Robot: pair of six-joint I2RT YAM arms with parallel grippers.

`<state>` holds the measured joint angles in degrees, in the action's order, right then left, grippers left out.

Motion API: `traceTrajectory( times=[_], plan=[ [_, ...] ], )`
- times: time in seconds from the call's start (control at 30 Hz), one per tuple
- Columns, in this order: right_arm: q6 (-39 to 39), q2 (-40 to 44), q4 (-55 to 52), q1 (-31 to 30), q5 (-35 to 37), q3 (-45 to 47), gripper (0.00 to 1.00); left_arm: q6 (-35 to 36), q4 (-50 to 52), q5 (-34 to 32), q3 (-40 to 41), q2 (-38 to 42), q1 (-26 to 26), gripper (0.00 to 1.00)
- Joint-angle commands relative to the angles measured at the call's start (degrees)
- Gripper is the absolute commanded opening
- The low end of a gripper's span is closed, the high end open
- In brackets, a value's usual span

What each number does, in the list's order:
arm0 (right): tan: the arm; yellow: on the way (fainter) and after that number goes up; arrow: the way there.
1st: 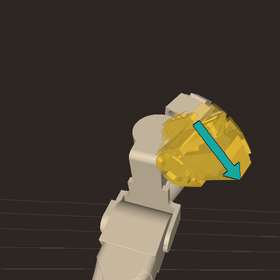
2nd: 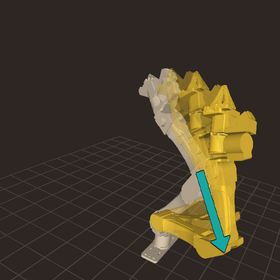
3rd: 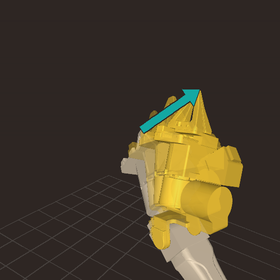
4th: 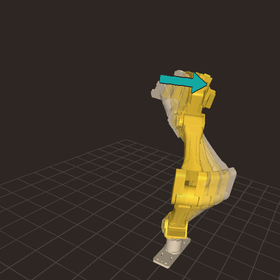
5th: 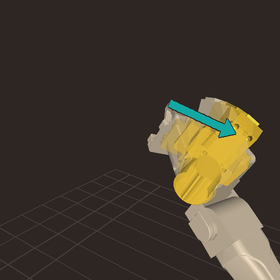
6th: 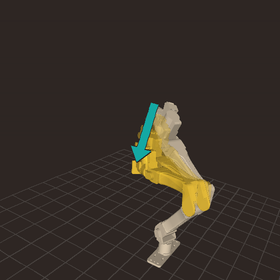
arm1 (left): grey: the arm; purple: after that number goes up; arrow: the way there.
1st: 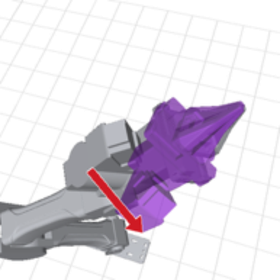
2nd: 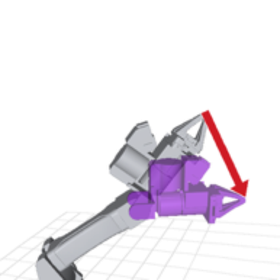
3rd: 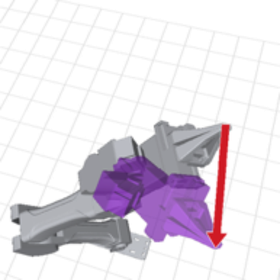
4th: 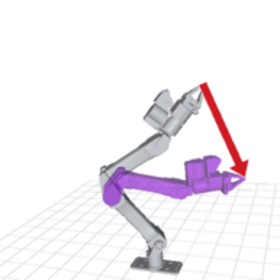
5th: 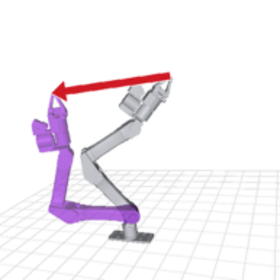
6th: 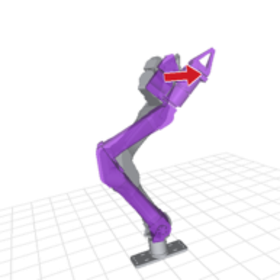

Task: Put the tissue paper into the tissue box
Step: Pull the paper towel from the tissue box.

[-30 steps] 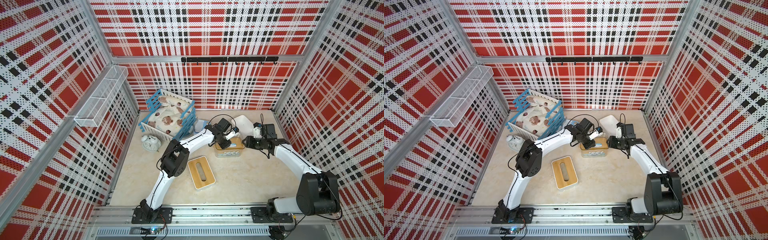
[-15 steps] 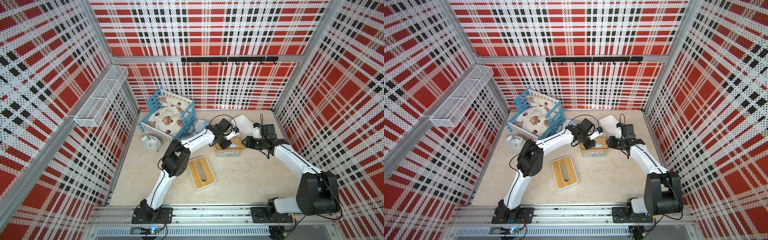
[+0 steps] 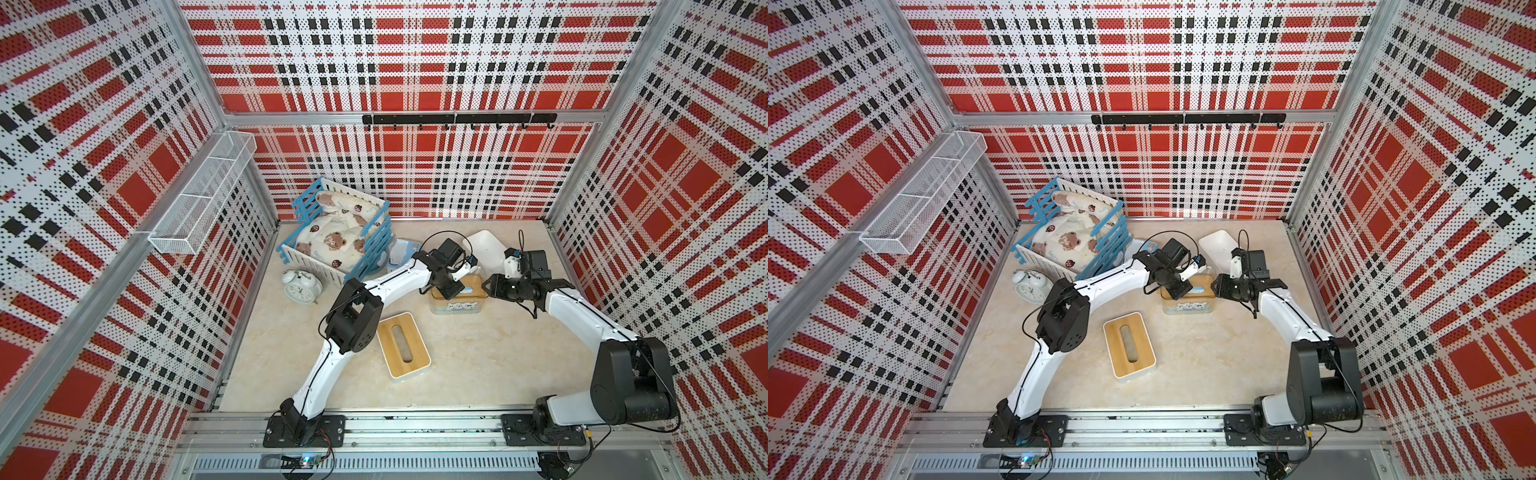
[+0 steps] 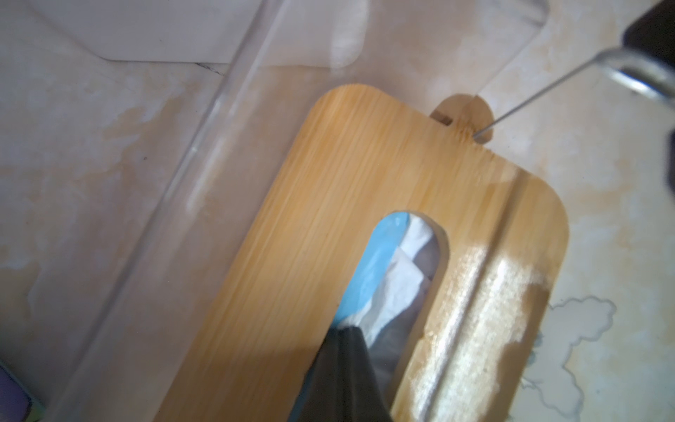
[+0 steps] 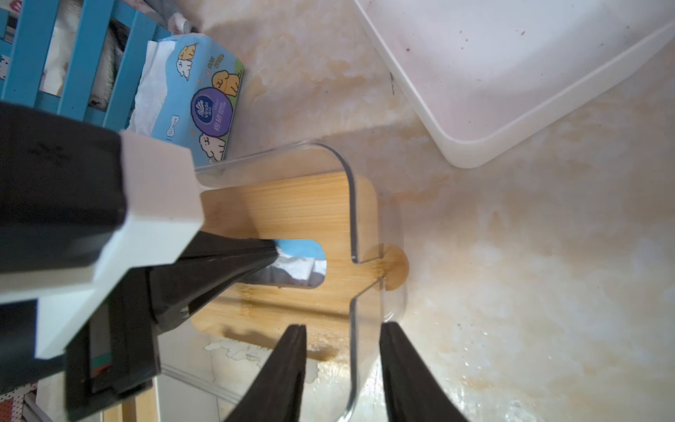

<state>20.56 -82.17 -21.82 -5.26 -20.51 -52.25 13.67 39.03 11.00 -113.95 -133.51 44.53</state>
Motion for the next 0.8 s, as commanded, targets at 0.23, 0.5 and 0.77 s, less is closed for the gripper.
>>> traceTrajectory(
  times=[0.23, 0.5, 0.77],
  plan=[
    [-0.7, -2.5, 1.3, -0.5, 0.7, 1.8, 0.3, -4.4, -6.0, 1.7, 1.6, 2.2, -1.2, 0.0],
    [-2.4, -3.0, -0.7, -1.2, 3.7, 0.8, 0.16, -6.8, -7.4, 2.7, 2.1, 2.8, -1.8, 0.0],
    [-3.8, -2.7, -3.1, -2.4, 6.8, -0.7, 0.05, -10.4, -8.5, 4.2, 1.9, 2.7, -3.0, 0.0]
  ],
)
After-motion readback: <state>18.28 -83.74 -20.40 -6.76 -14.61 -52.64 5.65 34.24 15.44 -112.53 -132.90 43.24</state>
